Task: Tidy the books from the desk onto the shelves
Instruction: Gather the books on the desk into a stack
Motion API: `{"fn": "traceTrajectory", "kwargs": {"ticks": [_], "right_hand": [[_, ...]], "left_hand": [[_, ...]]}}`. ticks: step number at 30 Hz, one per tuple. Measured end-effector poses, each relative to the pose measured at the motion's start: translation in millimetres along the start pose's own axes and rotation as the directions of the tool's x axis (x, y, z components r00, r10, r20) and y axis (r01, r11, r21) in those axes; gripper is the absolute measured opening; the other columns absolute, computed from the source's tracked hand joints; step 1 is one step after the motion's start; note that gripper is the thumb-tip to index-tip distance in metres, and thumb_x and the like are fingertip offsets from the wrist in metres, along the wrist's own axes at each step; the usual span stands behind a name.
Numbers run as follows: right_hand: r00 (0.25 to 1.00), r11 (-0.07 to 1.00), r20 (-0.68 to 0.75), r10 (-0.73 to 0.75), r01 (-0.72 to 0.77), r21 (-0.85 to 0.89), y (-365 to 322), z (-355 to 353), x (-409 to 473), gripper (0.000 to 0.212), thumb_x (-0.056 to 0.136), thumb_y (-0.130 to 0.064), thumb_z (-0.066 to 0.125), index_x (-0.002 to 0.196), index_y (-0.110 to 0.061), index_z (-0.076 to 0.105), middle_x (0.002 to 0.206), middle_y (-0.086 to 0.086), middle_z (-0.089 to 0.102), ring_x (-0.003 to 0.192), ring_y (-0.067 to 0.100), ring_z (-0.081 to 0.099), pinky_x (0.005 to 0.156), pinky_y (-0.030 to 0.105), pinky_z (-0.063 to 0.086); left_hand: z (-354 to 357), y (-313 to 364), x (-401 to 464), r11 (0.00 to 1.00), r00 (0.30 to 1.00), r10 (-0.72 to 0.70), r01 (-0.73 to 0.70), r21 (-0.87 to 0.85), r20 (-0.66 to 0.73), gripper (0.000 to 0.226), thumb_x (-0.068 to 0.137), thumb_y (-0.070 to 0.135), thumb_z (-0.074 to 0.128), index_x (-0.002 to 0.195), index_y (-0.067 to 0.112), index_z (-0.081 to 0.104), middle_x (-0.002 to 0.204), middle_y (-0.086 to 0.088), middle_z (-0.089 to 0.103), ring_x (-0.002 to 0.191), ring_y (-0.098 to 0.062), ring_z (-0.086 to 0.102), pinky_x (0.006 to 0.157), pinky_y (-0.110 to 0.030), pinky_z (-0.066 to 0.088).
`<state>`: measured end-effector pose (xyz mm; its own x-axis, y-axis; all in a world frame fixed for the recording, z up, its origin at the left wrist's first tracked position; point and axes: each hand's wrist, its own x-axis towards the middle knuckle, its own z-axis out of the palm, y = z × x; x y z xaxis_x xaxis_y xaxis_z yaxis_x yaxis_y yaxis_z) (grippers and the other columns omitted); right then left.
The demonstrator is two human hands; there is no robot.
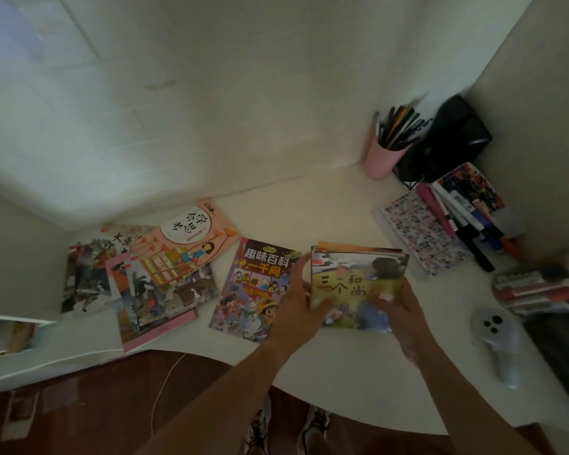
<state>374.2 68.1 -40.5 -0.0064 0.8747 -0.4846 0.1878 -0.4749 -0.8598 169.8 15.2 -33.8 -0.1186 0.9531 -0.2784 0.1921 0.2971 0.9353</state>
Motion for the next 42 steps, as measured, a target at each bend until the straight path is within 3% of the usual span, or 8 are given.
{"fn": "traceTrajectory", "kwargs": {"ticks": [4,14,20,24,27,34,40,42], "right_hand": [[0.997,0.982,-0.014,-0.082,0.083,0.172,-12,2,-2,0.035,0.085,0.017,0.062,0.11,-0.008,0.063,0.097,0.001,0.072,0.084,0.004,0.071,0.071,0.014,0.054],[1.0,0.991,-0.007,-0.02,0.02,0.134,0,9,3,0.037,0.083,0.015,0.065,0.099,-0.018,0.066,0.101,0.001,0.071,0.095,0.014,0.065,0.092,0.03,0.05],[1.0,0.991,0.026,-0.004,0.0,0.136,-2,5,9,0.042,0.085,0.006,0.07,0.121,-0.015,0.062,0.117,0.004,0.07,0.108,0.018,0.066,0.098,0.038,0.049],[0.998,0.995,0.049,0.025,-0.03,0.093,-5,1,15,0.041,0.087,0.001,0.072,0.124,-0.015,0.065,0.117,0.005,0.072,0.109,0.023,0.068,0.091,0.034,0.054],[0.993,0.994,0.092,0.07,-0.062,-0.085,-2,-8,22,0.037,0.093,-0.002,0.066,0.13,-0.001,0.058,0.118,0.013,0.067,0.108,0.031,0.065,0.077,0.022,0.053],[0.974,0.888,-0.073,0.214,-0.225,-0.4,8,-10,30,0.03,0.09,-0.011,0.064,0.086,-0.017,0.035,0.077,0.008,0.046,0.071,0.025,0.05,0.066,0.034,0.041],[0.956,0.425,-0.256,-0.142,-0.175,-0.888,5,3,10,0.053,0.081,-0.036,0.048,0.113,0.006,0.054,0.114,0.025,0.053,0.108,0.039,0.046,0.089,0.042,0.031],[0.95,0.567,-0.205,-0.237,-0.036,-0.823,0,28,-4,0.052,0.088,-0.025,0.053,0.129,0.007,0.051,0.128,0.03,0.05,0.119,0.042,0.045,0.101,0.048,0.035]], "left_hand": [[4,33,-1,0.965,0.962,0.252,-0.258,-0.044,-0.107,0.058,0.101,0.032,0.064,0.151,0.024,0.036,0.125,0.027,0.056,0.116,0.001,0.059,0.092,-0.018,0.05],[34,46,16,0.932,0.949,-0.039,-0.077,-0.353,-0.312,0.027,0.102,0.016,0.039,0.084,0.033,0.052,0.093,-0.012,0.058,0.087,-0.007,0.054,0.076,-0.016,0.044],[35,31,17,0.937,0.954,0.083,-0.172,-0.303,-0.287,0.02,0.104,0.027,0.036,0.102,0.022,0.055,0.097,0.006,0.055,0.095,-0.013,0.053,0.083,-0.025,0.046],[28,46,12,0.954,0.988,-0.082,0.039,-0.298,-0.132,0.009,0.109,0.042,0.039,0.113,0.039,0.046,0.102,0.028,0.051,0.092,0.016,0.05,0.091,-0.017,0.039],[28,33,20,0.904,0.946,-0.311,0.266,-0.336,-0.087,0.047,0.093,0.04,0.063,0.13,0.021,0.04,0.115,0.007,0.055,0.097,-0.005,0.057,0.078,-0.021,0.046],[31,1,33,0.799,0.955,-0.275,0.289,0.527,-0.108,0.03,0.095,0.023,0.054,0.118,0.011,0.068,0.12,-0.012,0.062,0.116,-0.029,0.057,0.103,-0.038,0.046],[-11,-17,0,0.782,0.926,-0.156,0.329,0.53,-0.344,0.035,0.099,0.022,0.057,0.134,0.017,0.057,0.138,-0.01,0.05,0.131,-0.029,0.042,0.105,-0.038,0.038],[-37,-25,-10,0.745,0.873,-0.162,0.414,0.524,-0.459,0.037,0.097,0.02,0.053,0.135,0.017,0.052,0.14,-0.012,0.047,0.13,-0.031,0.04,0.102,-0.039,0.04]]}}
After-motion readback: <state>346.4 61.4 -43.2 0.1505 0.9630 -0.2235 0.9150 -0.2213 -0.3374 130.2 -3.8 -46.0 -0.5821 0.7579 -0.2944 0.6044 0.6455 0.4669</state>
